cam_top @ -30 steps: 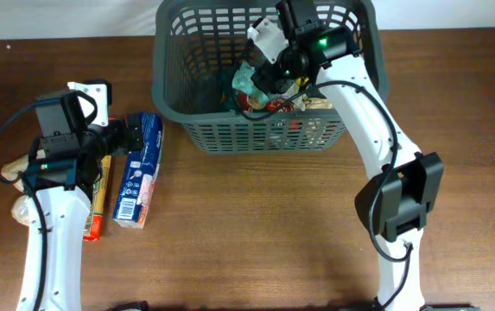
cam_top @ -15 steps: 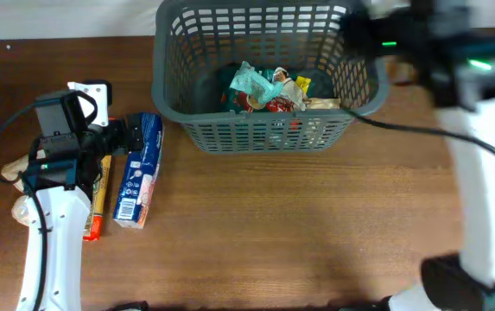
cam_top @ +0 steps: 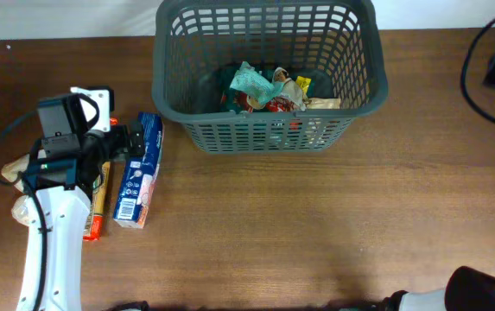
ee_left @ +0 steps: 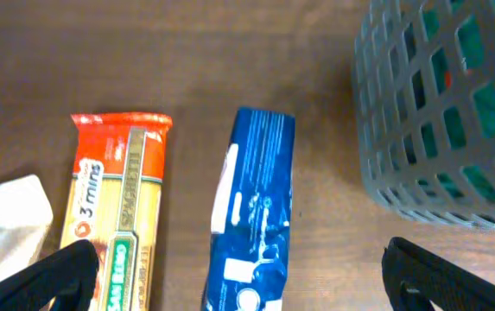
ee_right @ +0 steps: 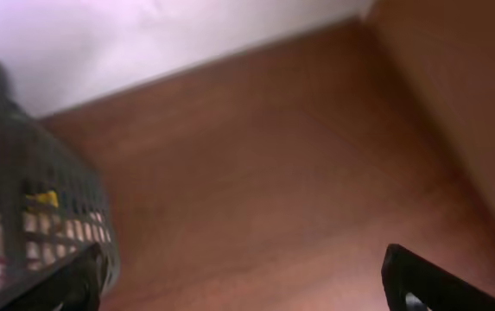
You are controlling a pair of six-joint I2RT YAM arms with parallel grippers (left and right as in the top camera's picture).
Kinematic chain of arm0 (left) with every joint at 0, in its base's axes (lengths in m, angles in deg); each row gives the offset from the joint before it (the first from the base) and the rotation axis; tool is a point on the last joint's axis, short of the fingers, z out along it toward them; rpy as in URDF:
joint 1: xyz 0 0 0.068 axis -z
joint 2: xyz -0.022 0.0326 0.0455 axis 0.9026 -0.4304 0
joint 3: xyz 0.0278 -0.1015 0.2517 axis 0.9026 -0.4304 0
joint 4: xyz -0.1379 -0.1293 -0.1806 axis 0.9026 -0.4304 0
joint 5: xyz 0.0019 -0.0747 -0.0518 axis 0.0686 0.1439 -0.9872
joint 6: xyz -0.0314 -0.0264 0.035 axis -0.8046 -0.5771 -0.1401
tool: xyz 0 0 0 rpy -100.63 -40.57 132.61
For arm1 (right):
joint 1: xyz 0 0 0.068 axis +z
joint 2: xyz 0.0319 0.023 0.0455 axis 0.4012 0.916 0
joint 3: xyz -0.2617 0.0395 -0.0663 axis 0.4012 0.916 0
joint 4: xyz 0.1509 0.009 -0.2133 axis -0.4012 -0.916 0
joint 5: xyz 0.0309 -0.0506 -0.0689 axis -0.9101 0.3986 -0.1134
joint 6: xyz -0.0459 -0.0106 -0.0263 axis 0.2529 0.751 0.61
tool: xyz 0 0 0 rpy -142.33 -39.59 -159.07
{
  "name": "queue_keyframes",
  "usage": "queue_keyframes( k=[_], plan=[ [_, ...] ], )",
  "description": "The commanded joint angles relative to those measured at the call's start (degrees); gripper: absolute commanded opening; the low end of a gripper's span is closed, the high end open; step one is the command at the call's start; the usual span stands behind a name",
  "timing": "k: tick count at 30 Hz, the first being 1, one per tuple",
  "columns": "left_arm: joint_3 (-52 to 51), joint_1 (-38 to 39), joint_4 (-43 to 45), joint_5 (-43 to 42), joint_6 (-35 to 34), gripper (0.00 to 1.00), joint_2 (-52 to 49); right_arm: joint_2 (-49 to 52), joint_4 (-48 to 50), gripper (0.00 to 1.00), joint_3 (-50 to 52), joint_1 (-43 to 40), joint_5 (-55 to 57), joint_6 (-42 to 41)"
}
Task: Pack container
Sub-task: 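Grasp the blue box with the left gripper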
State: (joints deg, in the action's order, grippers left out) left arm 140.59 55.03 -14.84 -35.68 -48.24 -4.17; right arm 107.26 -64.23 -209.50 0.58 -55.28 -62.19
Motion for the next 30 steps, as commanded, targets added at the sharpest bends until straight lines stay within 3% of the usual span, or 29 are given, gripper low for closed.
queue_keyframes(
  k=[1,9,20,27,28,30],
  plan=[
    [0.85,-0.24,-2.43,-0.72,-0.35,0.99,-0.20,1.22,-0.09,0.99,4.20,-2.29,-3.28,-2.47],
    [0.85,-0.22,-12.46,0.96,-0.31,0.99,-1.68,1.33,-0.11,0.99,10.40,-2.86,-3.28,-2.45],
    [0.85,-0.17,-12.72,3.91,-0.31,1.00,-16.98,1.33,-0.11,0.99,10.67,-2.86,-3.28,-2.45],
    [0.85,0.07,-9.77,3.93,2.12,0.95,-25.64,1.33,-0.11,0.99,10.67,-2.86,-3.28,-2.45],
    [0.85,0.09,-9.44,3.96,2.51,0.92,-26.60,1.33,-0.11,0.99,10.67,-2.86,-3.28,-2.45],
    [0.85,0.11,-9.25,3.93,2.71,0.73,-27.71,1.33,-0.11,0.99,10.67,-2.86,-3.28,-2.45]
  ],
)
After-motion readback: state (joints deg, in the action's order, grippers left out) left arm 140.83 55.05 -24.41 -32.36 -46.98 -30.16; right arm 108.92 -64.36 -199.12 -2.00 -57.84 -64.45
